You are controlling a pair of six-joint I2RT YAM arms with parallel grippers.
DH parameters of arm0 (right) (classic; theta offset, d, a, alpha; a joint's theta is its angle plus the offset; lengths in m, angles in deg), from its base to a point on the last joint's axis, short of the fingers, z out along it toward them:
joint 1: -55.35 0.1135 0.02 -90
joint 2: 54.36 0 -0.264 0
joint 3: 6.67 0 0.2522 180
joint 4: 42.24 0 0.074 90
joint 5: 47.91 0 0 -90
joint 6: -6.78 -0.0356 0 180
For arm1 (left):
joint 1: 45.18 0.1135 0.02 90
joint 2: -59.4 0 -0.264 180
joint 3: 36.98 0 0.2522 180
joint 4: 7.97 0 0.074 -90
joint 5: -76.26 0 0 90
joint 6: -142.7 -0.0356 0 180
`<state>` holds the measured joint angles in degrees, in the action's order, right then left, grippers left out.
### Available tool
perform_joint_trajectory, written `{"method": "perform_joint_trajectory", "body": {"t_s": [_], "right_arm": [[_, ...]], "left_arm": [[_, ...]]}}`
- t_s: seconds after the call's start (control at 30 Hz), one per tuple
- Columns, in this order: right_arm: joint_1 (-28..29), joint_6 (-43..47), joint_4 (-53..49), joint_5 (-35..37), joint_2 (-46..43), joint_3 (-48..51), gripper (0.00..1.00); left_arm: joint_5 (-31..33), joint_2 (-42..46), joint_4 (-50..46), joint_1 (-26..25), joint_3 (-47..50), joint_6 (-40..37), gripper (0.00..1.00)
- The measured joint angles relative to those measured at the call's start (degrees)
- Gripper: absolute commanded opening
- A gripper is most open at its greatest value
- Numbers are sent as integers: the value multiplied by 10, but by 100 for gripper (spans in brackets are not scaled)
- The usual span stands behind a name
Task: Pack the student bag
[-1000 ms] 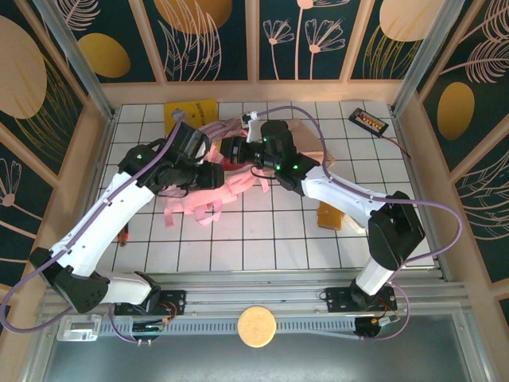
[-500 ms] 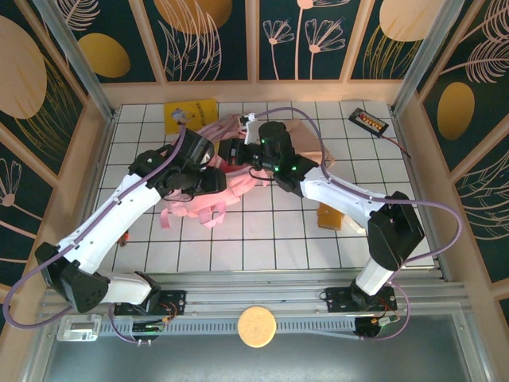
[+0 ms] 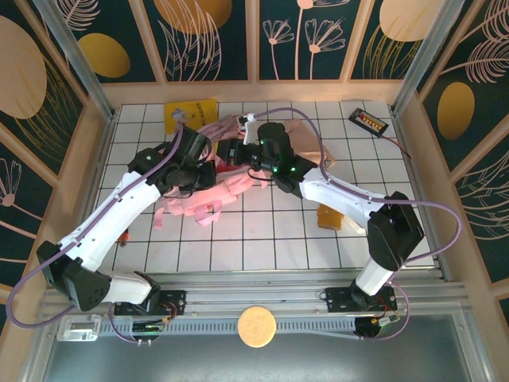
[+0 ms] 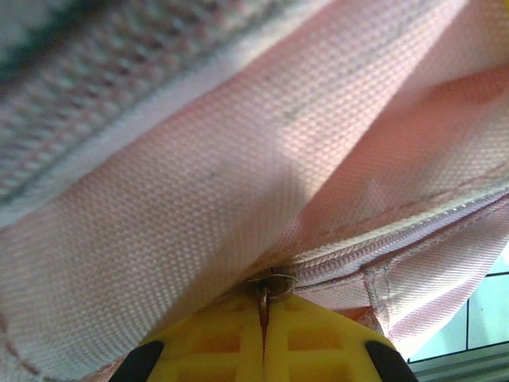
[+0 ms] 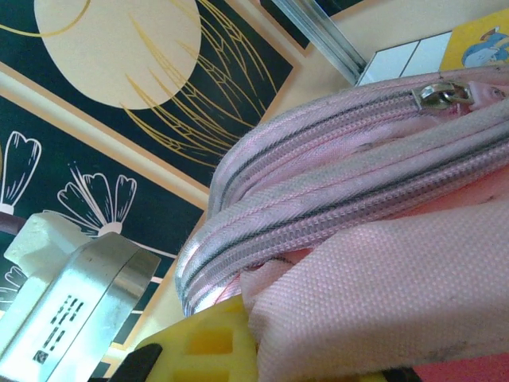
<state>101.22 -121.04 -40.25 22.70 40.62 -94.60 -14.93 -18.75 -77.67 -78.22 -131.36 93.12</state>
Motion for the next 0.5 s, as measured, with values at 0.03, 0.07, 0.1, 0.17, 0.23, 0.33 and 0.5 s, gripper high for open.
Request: {"method": "perform_joint_trajectory", "body": {"t_s": [0.03,0.07,0.1,0.17,0.23,0.33,0.5], "right_arm": [[0,3,-3,1,0,0,0],[0,7,-7,4,0,0,0],[0,13,-12,8,0,0,0],[-1,22,-23,16,-1,1,0],[-5,31,-27,20,-8,10,0],[-17,48,-32,25,-24,30,0],[-33,77,-31,28,-56,66,0]], "left_arm": [[2,2,-3,2,0,-2,0],[5,6,-7,3,0,-5,0],[9,9,-12,4,0,-8,0],[23,19,-22,5,0,-14,0],[38,31,-37,5,-4,-23,0],[53,48,-57,9,-12,-34,0],[64,57,-81,14,-22,-53,0]]}}
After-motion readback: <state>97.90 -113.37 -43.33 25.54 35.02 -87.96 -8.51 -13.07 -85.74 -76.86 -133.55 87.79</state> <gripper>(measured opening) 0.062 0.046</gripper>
